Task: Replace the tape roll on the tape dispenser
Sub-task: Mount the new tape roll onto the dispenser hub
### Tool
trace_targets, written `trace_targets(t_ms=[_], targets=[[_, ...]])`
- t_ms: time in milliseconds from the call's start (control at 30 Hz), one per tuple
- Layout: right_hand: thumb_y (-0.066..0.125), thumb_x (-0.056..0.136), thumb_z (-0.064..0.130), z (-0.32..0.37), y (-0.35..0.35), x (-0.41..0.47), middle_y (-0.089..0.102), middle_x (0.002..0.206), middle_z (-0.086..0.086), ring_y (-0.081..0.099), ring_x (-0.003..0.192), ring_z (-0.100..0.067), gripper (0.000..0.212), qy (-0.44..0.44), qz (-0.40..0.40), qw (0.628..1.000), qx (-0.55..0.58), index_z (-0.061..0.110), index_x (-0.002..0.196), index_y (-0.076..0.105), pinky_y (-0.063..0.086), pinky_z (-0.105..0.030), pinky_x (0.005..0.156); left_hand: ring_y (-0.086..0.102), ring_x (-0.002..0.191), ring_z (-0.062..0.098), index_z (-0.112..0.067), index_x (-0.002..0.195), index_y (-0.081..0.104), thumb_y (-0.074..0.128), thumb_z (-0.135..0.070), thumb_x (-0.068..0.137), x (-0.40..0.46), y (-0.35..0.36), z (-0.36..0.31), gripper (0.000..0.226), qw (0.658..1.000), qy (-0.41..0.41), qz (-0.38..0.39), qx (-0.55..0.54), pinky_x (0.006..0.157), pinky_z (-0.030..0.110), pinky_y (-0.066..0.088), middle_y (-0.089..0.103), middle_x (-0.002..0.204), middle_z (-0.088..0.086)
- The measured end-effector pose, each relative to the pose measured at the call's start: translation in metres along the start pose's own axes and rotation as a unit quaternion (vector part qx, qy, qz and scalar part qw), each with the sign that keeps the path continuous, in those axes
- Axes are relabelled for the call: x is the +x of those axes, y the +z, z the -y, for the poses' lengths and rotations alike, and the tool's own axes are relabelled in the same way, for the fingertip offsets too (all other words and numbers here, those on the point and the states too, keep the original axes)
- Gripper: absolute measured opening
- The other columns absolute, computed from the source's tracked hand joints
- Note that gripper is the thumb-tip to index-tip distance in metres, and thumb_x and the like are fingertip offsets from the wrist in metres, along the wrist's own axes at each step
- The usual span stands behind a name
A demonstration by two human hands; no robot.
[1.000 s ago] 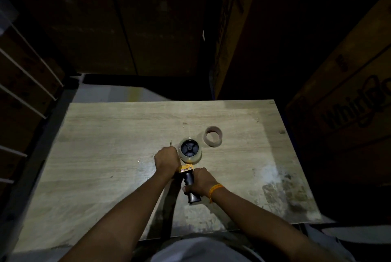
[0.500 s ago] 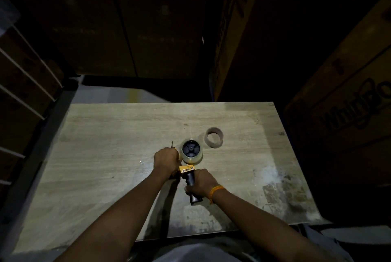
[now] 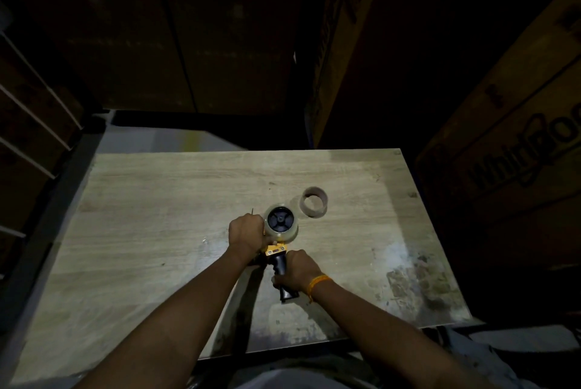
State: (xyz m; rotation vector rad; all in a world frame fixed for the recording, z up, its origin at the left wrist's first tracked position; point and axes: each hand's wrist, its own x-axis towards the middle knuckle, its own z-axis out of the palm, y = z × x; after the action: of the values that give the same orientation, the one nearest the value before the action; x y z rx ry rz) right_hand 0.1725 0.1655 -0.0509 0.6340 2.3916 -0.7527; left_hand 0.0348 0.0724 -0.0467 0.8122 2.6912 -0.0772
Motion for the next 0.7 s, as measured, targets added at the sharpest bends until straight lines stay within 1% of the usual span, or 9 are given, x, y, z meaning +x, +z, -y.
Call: trace_targets(t_ms=[33, 100, 167, 233, 333, 467, 600, 700], targets=[[0.081, 0.080, 0.040, 0.000, 0.000, 0.001, 0.072, 0.110, -0.020, 0.069, 0.102, -0.036, 0.050, -0.002, 0.001, 1.000, -0.004, 0.003, 0.110, 0.068, 0.057, -0.042, 0.081, 0.074, 0.089, 0.025, -0.019, 0.094, 0.074, 0.078, -0.060, 0.076, -0.001, -0.002, -0.002, 0.045, 1.000, -0.009, 0.006, 0.000, 0.071, 0.030, 0.054, 0.074, 0.095, 0.004], [0.080, 0.081, 0.041, -0.001, 0.001, 0.002, 0.071, 0.111, -0.020, 0.069, 0.103, -0.036, 0.051, -0.003, 0.004, 1.000, -0.010, 0.002, 0.111, 0.068, 0.056, -0.042, 0.081, 0.074, 0.090, 0.024, -0.020, 0.098, 0.076, 0.079, -0.044, 0.079, -0.003, -0.004, -0.008, 0.031, 0.999, -0.028, 0.015, 0.000, 0.071, 0.029, 0.055, 0.075, 0.098, 0.003], [0.080, 0.080, 0.042, -0.001, 0.001, 0.002, 0.071, 0.111, -0.020, 0.069, 0.103, -0.037, 0.051, -0.003, 0.003, 1.000, -0.012, 0.002, 0.110, 0.068, 0.056, -0.042, 0.080, 0.075, 0.090, 0.024, -0.021, 0.097, 0.076, 0.077, -0.031, 0.079, -0.004, -0.006, -0.012, 0.021, 0.999, -0.041, 0.021, 0.001, 0.071, 0.030, 0.056, 0.075, 0.097, 0.003], [0.079, 0.083, 0.038, -0.001, -0.001, 0.002, 0.071, 0.111, -0.021, 0.068, 0.104, -0.038, 0.047, -0.005, 0.004, 1.000, -0.017, 0.002, 0.111, 0.068, 0.056, -0.043, 0.082, 0.075, 0.091, 0.025, -0.020, 0.096, 0.076, 0.075, -0.025, 0.080, -0.004, -0.006, -0.013, 0.017, 0.999, -0.042, 0.027, 0.003, 0.073, 0.031, 0.058, 0.076, 0.098, 0.004], [0.070, 0.090, 0.031, 0.001, 0.001, 0.001, 0.070, 0.113, -0.024, 0.067, 0.106, -0.040, 0.037, -0.021, 0.008, 0.999, -0.032, 0.001, 0.111, 0.069, 0.055, -0.044, 0.084, 0.075, 0.093, 0.027, -0.017, 0.097, 0.076, 0.073, -0.024, 0.082, -0.002, -0.005, -0.009, 0.017, 0.999, -0.021, 0.027, 0.008, 0.075, 0.032, 0.058, 0.076, 0.098, 0.006], [0.065, 0.090, 0.034, 0.003, 0.008, 0.004, 0.070, 0.111, -0.021, 0.067, 0.104, -0.039, 0.034, -0.014, -0.003, 0.999, -0.031, 0.006, 0.108, 0.069, 0.053, -0.039, 0.078, 0.074, 0.091, 0.030, -0.015, 0.092, 0.077, 0.068, -0.023, 0.085, -0.002, 0.000, 0.001, 0.014, 0.999, 0.038, 0.020, 0.025, 0.076, 0.032, 0.056, 0.076, 0.096, 0.011], [0.065, 0.088, 0.035, 0.005, 0.013, 0.008, 0.070, 0.107, -0.020, 0.067, 0.100, -0.038, 0.030, -0.012, -0.013, 0.999, -0.047, 0.009, 0.100, 0.071, 0.044, -0.034, 0.070, 0.071, 0.083, 0.030, -0.017, 0.084, 0.075, 0.063, -0.021, 0.083, -0.006, 0.007, 0.011, 0.012, 0.992, 0.103, 0.022, 0.071, 0.072, 0.033, 0.056, 0.073, 0.088, 0.008], [0.066, 0.088, 0.038, 0.005, 0.018, 0.010, 0.069, 0.111, -0.019, 0.067, 0.102, -0.036, 0.034, 0.000, -0.019, 0.999, -0.050, 0.010, 0.105, 0.071, 0.043, -0.034, 0.071, 0.068, 0.077, 0.029, -0.018, 0.080, 0.072, 0.068, -0.027, 0.081, -0.010, 0.014, 0.017, 0.010, 0.988, 0.129, 0.024, 0.086, 0.066, 0.031, 0.053, 0.064, 0.079, 0.005]])
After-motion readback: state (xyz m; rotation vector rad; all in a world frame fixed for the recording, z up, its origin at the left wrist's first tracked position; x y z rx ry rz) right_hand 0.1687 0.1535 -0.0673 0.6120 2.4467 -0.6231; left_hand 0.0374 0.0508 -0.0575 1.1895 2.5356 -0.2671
